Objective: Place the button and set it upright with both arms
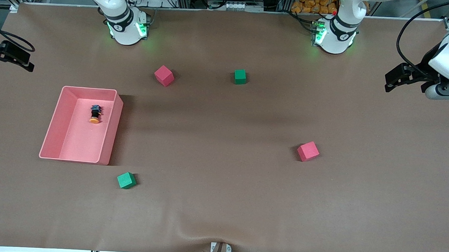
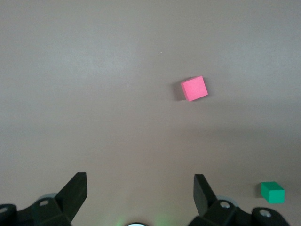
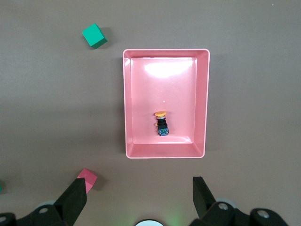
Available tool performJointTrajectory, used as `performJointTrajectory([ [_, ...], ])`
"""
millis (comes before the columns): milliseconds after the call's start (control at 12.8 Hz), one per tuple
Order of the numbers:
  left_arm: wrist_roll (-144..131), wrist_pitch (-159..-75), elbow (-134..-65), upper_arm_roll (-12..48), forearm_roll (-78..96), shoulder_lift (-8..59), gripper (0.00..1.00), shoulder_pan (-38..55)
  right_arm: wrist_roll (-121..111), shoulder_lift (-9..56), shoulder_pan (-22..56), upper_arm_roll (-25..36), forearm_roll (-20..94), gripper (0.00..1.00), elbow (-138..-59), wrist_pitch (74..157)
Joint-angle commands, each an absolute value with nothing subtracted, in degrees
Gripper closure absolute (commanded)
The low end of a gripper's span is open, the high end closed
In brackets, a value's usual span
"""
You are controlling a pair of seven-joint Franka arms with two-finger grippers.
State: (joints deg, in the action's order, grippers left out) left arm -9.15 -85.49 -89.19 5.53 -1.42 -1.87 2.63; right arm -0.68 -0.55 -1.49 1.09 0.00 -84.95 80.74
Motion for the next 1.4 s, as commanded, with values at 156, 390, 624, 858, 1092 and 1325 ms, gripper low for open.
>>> performJointTrajectory([
  [156,-9.7,-83.7,-87.9,5.8,-2.6,-2.2,0.0,1.8,-0.1,-1.0,-2.1,1.1,-0.2,0.0,-83.9,80.5],
  [390,-9.7,-83.0,-85.3,5.8,-2.3,-0.8,0.0,1.8,-2.3,-1.1,-3.7,1.1,-0.2,0.0,-84.1,80.7],
  [624,-9.5,-82.8,-85.4,5.8,-2.4,-0.5,0.0,1.8,-2.5,-2.0,-4.1,1.1,-0.1,0.0,-86.5,81.0],
  [858,-9.4,-82.8,-85.5,5.8,-2.5,-0.4,0.0,1.9,-2.6,-5.2,-5.3,1.1,0.0,0.0,-96.6,87.9],
  [1092,-9.2,-82.5,-86.0,6.0,-2.5,-0.4,0.0,1.9,-2.7,-4.8,-6.1,1.1,-0.4,0.0,-107.5,96.2],
  [1325,-9.1,-82.5,-85.4,5.8,-1.9,-0.6,0.0,1.7,-3.0,-4.3,-6.8,1.1,-0.9,0.0,-117.7,108.2],
])
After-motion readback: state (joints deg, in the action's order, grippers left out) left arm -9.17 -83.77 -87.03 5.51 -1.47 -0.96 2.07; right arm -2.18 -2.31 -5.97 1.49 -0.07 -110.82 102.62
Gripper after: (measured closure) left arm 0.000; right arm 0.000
